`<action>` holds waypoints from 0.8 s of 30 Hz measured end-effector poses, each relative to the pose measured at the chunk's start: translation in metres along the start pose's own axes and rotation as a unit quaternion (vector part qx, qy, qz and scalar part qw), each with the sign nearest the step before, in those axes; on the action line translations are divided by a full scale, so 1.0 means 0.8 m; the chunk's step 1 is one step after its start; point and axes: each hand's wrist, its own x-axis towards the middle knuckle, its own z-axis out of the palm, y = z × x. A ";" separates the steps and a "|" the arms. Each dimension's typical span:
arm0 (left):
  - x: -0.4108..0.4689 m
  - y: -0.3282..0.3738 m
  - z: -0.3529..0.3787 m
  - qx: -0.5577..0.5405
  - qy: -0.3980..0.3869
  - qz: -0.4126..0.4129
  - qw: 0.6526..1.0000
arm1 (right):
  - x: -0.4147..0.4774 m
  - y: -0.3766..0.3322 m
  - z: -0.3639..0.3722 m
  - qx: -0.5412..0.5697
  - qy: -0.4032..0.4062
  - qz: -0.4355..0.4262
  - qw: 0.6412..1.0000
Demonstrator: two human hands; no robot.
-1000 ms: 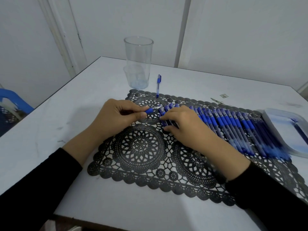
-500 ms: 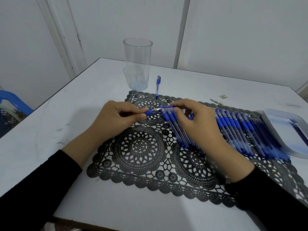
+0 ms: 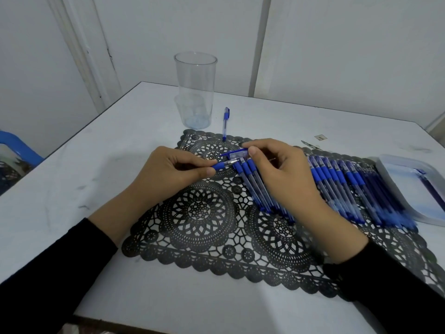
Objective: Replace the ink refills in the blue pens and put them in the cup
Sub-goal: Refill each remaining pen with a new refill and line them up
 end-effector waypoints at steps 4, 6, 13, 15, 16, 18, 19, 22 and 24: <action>0.001 -0.001 -0.002 -0.012 0.002 -0.001 1.000 | 0.002 0.001 -0.008 -0.015 0.036 -0.012 0.999; 0.001 0.001 -0.002 -0.015 0.003 -0.002 1.000 | 0.003 0.002 -0.008 -0.018 0.032 -0.010 0.999; -0.001 0.003 -0.002 -0.010 0.007 0.003 1.000 | 0.001 0.003 0.001 -0.008 0.005 -0.007 1.000; -0.002 0.004 -0.001 -0.014 0.010 0.001 1.000 | 0.000 0.003 0.000 0.007 -0.002 0.002 1.000; -0.002 0.004 -0.001 -0.016 0.010 0.000 1.000 | 0.000 0.003 0.000 0.014 -0.004 0.005 1.000; -0.002 0.005 0.000 -0.012 0.010 0.001 1.000 | -0.001 0.003 -0.001 0.024 -0.005 0.011 1.000; -0.002 0.005 0.000 -0.009 0.010 0.004 1.000 | -0.001 0.003 -0.002 0.029 -0.003 0.014 0.999; -0.003 0.005 0.001 -0.010 0.012 0.013 1.000 | 0.000 0.003 0.000 0.040 0.005 0.024 0.999; -0.003 0.006 0.001 -0.016 0.013 0.017 1.000 | 0.001 0.003 0.000 0.049 0.011 0.032 0.998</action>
